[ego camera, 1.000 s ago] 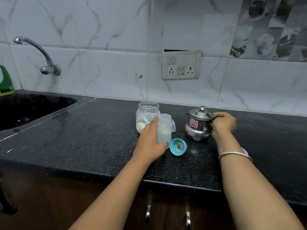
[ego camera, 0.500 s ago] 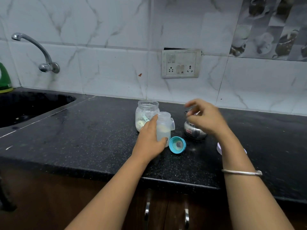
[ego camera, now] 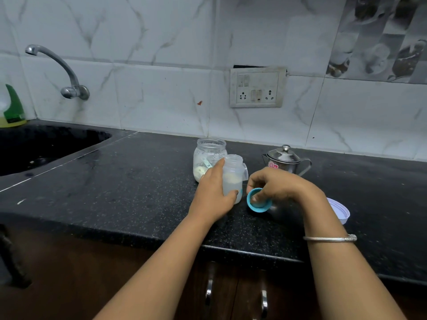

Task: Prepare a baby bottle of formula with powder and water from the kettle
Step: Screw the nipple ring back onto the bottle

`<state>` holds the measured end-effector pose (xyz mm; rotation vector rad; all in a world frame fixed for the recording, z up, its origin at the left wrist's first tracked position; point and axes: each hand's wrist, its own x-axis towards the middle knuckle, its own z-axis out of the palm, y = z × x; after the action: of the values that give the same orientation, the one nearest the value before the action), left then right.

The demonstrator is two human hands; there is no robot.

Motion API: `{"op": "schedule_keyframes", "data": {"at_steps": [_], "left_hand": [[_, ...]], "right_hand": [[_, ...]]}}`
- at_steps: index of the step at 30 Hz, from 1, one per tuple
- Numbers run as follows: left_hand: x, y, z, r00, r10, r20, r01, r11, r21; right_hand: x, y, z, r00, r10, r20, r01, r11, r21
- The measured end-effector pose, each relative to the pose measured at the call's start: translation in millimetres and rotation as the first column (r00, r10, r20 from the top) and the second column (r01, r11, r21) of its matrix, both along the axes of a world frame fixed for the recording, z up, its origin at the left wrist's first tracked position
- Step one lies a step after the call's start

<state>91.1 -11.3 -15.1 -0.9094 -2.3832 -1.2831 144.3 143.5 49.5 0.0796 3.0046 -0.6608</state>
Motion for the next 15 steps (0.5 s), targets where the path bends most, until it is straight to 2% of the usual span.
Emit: {"op": "schedule_keyframes", "data": {"at_steps": [2, 4, 6, 8, 10, 12, 15], "left_hand": [[0, 0, 0, 1.0, 0.0, -0.005, 0.0, 1.0, 0.001], [-1, 0, 0, 1.0, -0.001, 0.004, 0.001, 1.0, 0.01], [-1, 0, -1, 1.0, -0.005, 0.009, 0.005, 1.0, 0.014], [0, 1, -1, 1.0, -0.015, 0.008, 0.015, 1.0, 0.015], [-1, 0, -1, 1.0, -0.02, 0.007, 0.02, 1.0, 0.024], [-1, 0, -1, 1.0, -0.016, 0.005, 0.016, 1.0, 0.027], [-1, 1, 0, 1.0, -0.01, -0.006, 0.01, 1.0, 0.022]], "right_hand": [[-2, 2, 0, 1.0, -0.009, -0.002, 0.009, 1.0, 0.001], [-2, 3, 1, 0.997, -0.062, -0.051, 0.057, 0.993, -0.1], [-1, 6, 6, 0.973, -0.182, -0.144, 0.141, 0.956, -0.257], [-2, 6, 13, 0.905, -0.297, -0.306, 0.185, 0.92, -0.346], [-8, 3, 18, 0.814, -0.317, -0.486, 0.186, 0.936, -0.298], [-14, -6, 19, 0.774, -0.241, -0.585, 0.137, 0.967, -0.216], [-24, -19, 9, 0.718, -0.21, -0.664, 0.007, 0.956, -0.295]]}}
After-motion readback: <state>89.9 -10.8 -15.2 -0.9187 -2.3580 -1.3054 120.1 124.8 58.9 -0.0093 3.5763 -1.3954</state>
